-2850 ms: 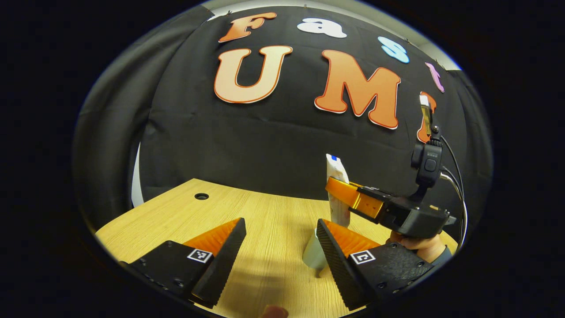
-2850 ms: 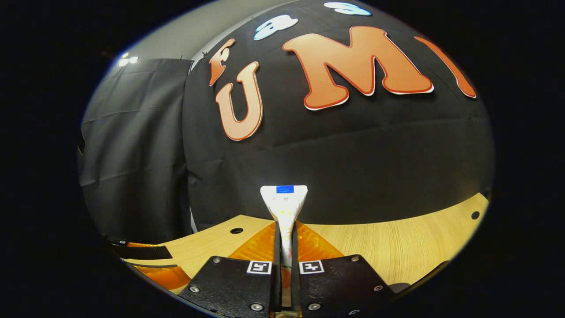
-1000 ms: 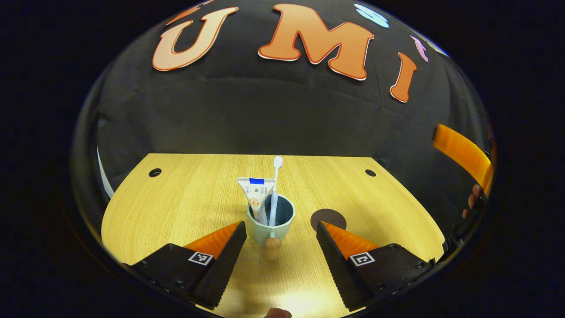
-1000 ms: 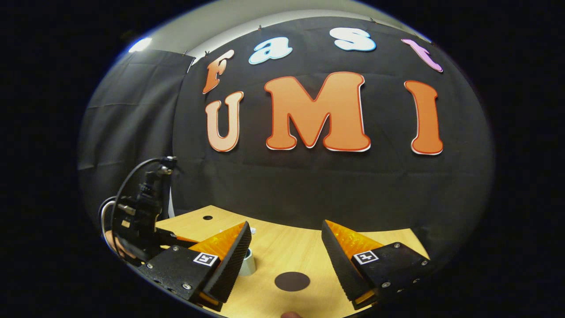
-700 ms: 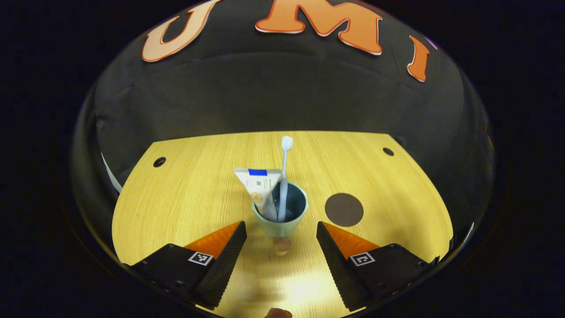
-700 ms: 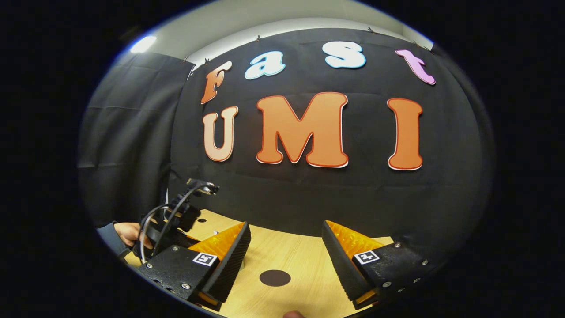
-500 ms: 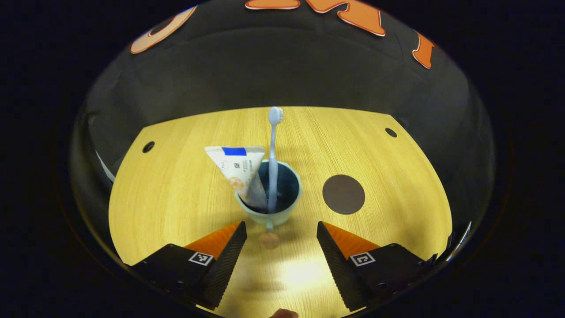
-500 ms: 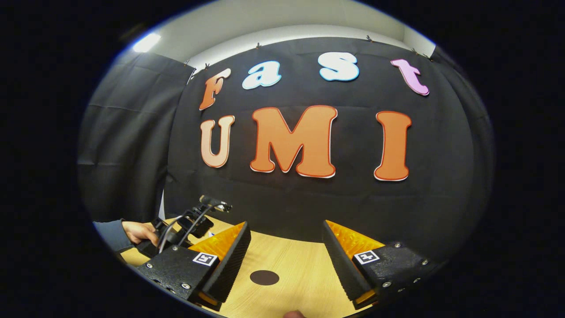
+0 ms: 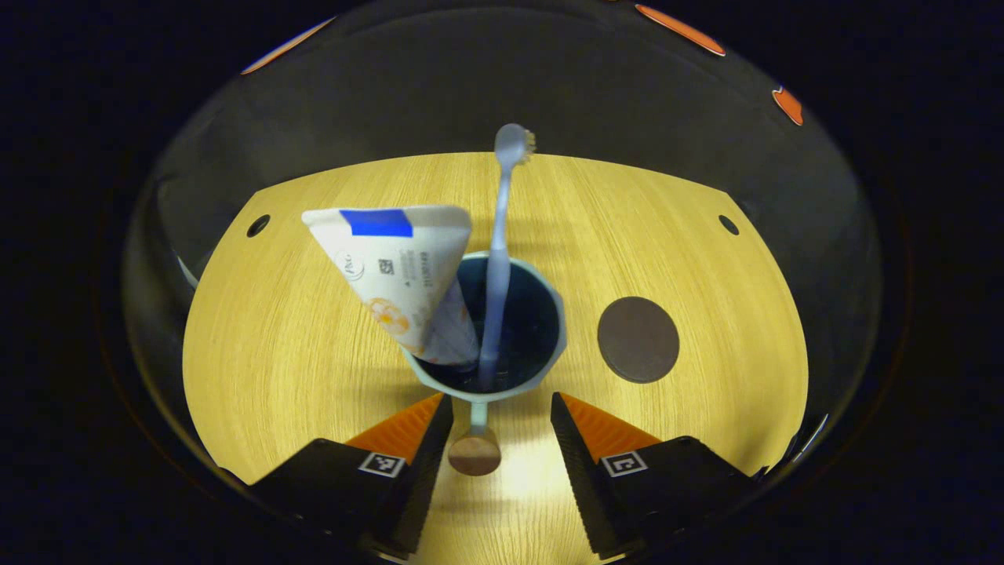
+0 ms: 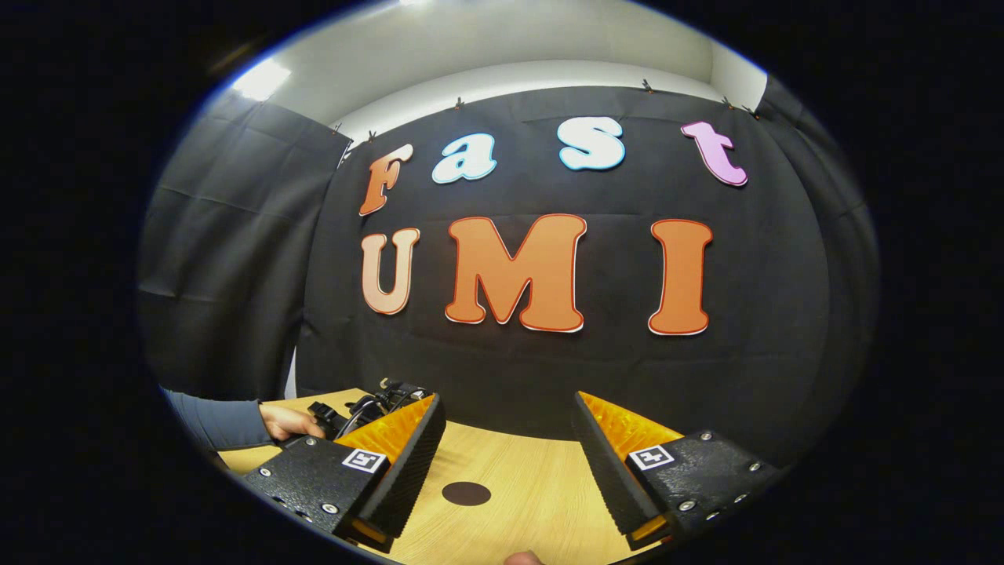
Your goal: Put the toothbrush and toothpaste on the desktop into the cup, then pick up the cup and place it on the coaster on the desktop.
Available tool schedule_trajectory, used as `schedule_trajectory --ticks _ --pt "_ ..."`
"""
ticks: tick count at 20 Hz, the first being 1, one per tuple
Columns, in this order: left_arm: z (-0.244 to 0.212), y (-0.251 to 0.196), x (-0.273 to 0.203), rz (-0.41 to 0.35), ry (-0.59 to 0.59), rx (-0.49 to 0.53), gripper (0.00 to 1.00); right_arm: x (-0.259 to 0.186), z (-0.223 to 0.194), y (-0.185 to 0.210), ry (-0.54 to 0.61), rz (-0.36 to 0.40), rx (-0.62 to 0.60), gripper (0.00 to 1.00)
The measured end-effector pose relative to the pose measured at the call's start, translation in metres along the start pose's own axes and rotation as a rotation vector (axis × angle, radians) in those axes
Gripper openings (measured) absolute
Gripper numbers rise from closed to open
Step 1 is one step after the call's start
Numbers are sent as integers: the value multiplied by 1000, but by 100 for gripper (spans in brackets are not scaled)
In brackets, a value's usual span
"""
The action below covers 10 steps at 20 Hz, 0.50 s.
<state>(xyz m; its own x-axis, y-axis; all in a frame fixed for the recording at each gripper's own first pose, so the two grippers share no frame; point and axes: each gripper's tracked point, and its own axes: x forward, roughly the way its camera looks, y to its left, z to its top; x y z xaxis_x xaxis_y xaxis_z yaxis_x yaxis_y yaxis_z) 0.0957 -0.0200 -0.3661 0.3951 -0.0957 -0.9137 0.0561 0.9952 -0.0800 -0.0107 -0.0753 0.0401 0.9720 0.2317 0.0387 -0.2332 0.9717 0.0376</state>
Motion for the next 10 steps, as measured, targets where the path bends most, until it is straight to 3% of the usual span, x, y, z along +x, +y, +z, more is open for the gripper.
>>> schedule_trajectory --ticks 1,3,4,10 --pt "-1 6 0 14 -2 -13 70 -1 -2 1 2 1 3 96" --pt "-2 5 0 11 -1 -30 37 -2 -9 2 11 -1 5 96" --pt "-3 3 1 15 1 -29 28 -3 -10 1 14 -2 5 97" --pt "2 -4 -2 10 -46 -31 22 -8 -25 -3 30 -19 27 96"
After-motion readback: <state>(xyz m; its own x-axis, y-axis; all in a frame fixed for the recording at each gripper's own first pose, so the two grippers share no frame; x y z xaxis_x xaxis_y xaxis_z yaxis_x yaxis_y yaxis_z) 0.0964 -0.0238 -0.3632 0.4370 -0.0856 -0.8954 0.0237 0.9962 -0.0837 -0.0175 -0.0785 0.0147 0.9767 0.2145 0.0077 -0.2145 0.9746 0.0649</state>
